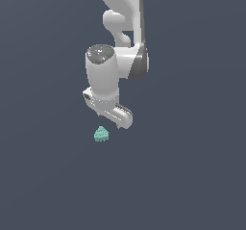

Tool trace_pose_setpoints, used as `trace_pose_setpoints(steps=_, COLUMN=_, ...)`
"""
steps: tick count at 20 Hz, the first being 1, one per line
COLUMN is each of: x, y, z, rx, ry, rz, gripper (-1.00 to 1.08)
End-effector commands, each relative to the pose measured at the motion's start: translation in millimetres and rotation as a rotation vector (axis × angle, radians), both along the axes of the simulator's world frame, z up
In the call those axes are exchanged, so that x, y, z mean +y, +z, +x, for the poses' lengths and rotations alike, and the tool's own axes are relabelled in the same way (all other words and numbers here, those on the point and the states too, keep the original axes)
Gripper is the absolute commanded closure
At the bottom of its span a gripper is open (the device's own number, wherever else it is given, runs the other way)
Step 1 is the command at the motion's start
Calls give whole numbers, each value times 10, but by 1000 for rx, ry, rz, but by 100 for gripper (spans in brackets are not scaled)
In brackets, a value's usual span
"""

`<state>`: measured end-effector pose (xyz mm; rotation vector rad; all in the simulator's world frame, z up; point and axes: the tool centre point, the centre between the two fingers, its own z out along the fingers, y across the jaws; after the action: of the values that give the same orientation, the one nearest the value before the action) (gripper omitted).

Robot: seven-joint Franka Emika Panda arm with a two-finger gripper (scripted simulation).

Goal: Pick up the object and move it to a goal position.

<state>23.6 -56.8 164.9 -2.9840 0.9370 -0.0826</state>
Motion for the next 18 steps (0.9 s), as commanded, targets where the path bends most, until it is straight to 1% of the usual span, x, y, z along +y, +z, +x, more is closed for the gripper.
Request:
trace_pose_setpoints(steps=1, x=-48, y=-72, z=-1, rx=6, ry=-82, rz=6, gripper=-92)
trace_pose_setpoints(steps=18, x=-375, y=-531, z=-31, rx=40, ry=-615, rz=26, gripper=-92)
